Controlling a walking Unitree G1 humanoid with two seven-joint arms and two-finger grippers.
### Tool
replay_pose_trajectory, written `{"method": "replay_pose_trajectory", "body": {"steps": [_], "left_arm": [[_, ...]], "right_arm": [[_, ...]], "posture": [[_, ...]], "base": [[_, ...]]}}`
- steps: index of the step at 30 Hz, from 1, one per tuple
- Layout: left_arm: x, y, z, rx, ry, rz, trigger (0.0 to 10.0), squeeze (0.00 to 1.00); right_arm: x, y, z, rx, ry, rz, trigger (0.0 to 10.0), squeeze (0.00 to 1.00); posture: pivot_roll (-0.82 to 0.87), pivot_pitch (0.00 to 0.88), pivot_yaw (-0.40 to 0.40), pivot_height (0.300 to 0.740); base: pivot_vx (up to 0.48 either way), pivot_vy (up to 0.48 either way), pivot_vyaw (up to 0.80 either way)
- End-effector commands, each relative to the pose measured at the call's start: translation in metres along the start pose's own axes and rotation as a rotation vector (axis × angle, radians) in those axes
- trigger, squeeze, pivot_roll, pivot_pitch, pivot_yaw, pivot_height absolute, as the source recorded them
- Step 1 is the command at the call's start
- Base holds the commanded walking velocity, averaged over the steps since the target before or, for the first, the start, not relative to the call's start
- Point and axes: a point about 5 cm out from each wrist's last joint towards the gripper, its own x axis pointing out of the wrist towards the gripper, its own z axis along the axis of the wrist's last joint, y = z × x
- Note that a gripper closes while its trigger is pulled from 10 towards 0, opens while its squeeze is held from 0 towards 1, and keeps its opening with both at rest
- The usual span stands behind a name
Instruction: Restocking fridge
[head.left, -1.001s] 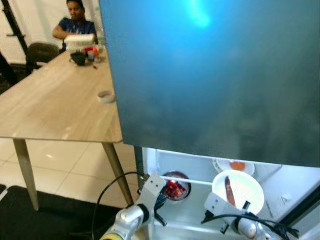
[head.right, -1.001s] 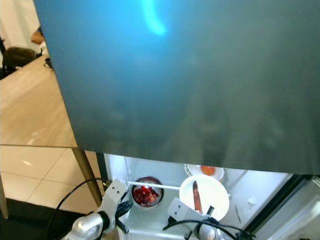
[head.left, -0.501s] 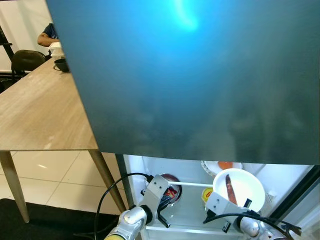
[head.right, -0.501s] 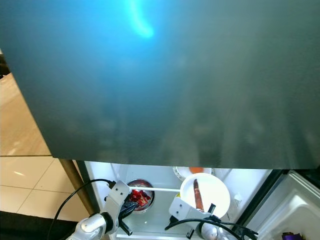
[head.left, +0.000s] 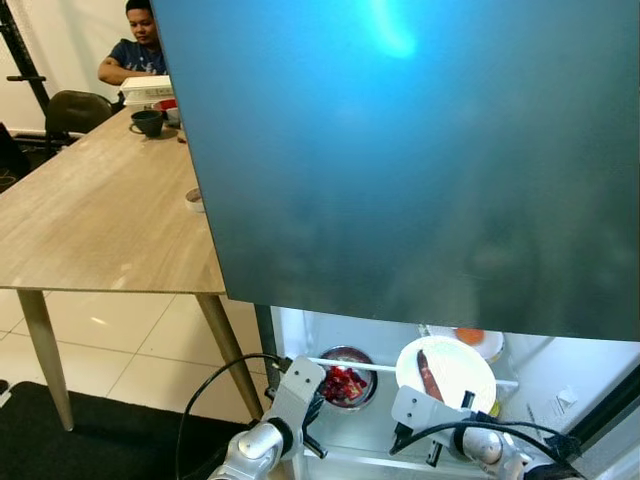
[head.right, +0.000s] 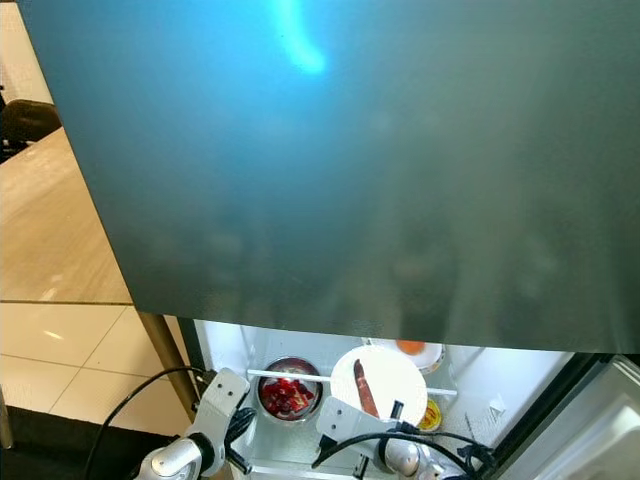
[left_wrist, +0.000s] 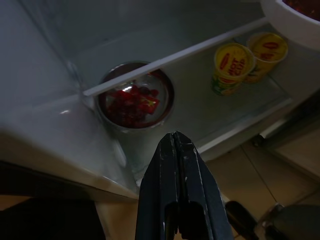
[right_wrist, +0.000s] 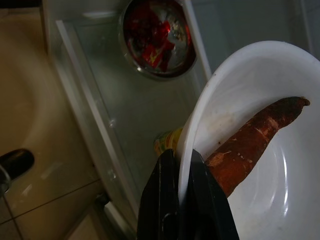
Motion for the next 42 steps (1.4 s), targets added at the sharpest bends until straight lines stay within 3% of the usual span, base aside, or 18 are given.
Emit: {"method": "replay_pose_trajectory", "body": {"steps": [1, 12, 19, 27, 32, 38, 42], "left_arm": [[0.001, -0.002, 0.002, 0.036, -0.005, 0.005, 10.0, 0.00], [0.011, -0.014, 0.015, 0.139, -0.043, -0.007, 10.0, 0.00], [0.013, -0.013, 0.024, 0.138, -0.084, 0.032, 10.0, 0.00], [0.016, -0.010, 0.038, 0.126, -0.155, 0.066, 10.0, 0.00], [0.021, -0.013, 0.059, 0.142, -0.254, 0.069, 10.0, 0.00], [0.024, -0.019, 0.067, 0.195, -0.286, 0.047, 10.0, 0.00], [0.024, -0.021, 0.068, 0.183, -0.296, 0.046, 10.0, 0.00]], "right_arm": [[0.000, -0.006, 0.002, 0.000, -0.009, -0.015, 10.0, 0.00], [0.000, -0.018, 0.009, 0.003, -0.036, -0.027, 10.0, 0.00], [-0.002, -0.026, 0.012, 0.008, -0.077, -0.031, 10.0, 0.00], [-0.007, -0.043, 0.013, 0.017, -0.108, -0.036, 10.0, 0.00], [-0.012, -0.066, 0.017, -0.019, -0.117, -0.056, 10.0, 0.00], [-0.010, -0.064, 0.023, -0.037, -0.145, -0.045, 10.0, 0.00], [-0.008, -0.058, 0.025, -0.042, -0.154, -0.011, 10.0, 0.00]], "posture": [[-0.07, 0.000, 0.003, 0.676], [-0.07, 0.000, 0.003, 0.621], [-0.07, 0.000, 0.003, 0.596], [-0.08, 0.000, 0.001, 0.596], [-0.08, 0.000, 0.002, 0.586], [-0.08, 0.000, 0.003, 0.561], [-0.08, 0.000, 0.003, 0.536]], "base": [[0.000, 0.000, 0.00], [0.000, 0.000, 0.00], [0.000, 0.000, 0.00], [0.000, 0.000, 0.00], [0.000, 0.000, 0.00], [0.000, 0.000, 0.00], [0.000, 0.000, 0.00]]}}
